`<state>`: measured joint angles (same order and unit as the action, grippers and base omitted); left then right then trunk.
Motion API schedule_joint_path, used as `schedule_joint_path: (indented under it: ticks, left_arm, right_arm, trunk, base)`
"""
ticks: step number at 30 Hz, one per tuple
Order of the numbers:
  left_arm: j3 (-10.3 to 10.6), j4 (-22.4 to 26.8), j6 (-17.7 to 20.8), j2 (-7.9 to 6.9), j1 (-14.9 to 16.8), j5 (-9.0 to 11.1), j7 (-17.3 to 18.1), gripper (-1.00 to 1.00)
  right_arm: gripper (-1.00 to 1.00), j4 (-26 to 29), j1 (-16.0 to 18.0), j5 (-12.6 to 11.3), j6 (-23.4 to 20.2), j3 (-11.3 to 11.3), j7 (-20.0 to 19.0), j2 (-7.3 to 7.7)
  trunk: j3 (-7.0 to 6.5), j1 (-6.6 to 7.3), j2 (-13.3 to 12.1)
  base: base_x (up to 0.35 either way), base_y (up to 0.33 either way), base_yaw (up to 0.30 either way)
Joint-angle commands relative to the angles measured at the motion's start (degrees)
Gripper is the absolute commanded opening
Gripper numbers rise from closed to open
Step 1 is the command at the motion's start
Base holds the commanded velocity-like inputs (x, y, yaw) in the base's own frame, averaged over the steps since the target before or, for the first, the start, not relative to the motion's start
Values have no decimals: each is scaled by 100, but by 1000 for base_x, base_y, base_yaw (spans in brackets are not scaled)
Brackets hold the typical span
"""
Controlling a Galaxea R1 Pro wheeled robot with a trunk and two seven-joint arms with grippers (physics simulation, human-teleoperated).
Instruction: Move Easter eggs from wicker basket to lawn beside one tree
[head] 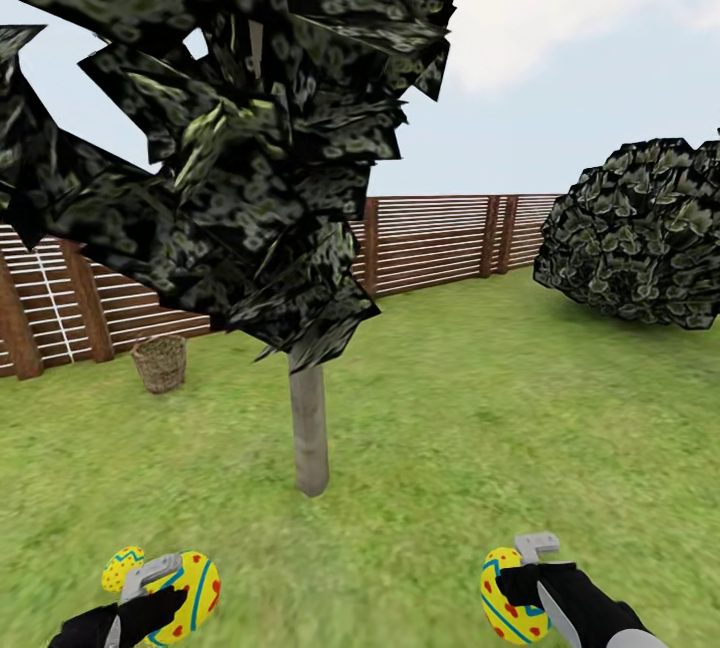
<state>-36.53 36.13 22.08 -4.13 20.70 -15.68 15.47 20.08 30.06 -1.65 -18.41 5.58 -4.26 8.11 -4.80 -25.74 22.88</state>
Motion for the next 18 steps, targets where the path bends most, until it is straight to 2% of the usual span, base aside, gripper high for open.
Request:
schedule_joint_path:
  ticks: [1, 18]
  left_arm:
    - [-38, 45, 34, -8, 3, -58, 60, -100]
    - [-21, 0, 30, 61, 3, -75, 70, -100]
  right_arm:
    - [-100, 12, 0, -14, -31, 44, -4, 7]
    - [-100, 13, 0, -22, -33, 36, -13, 14]
  trunk:
    - [3, -5, 4]
    - [3, -5, 4]
  base:
    - [248, -229, 0]
    - [246, -237, 0]
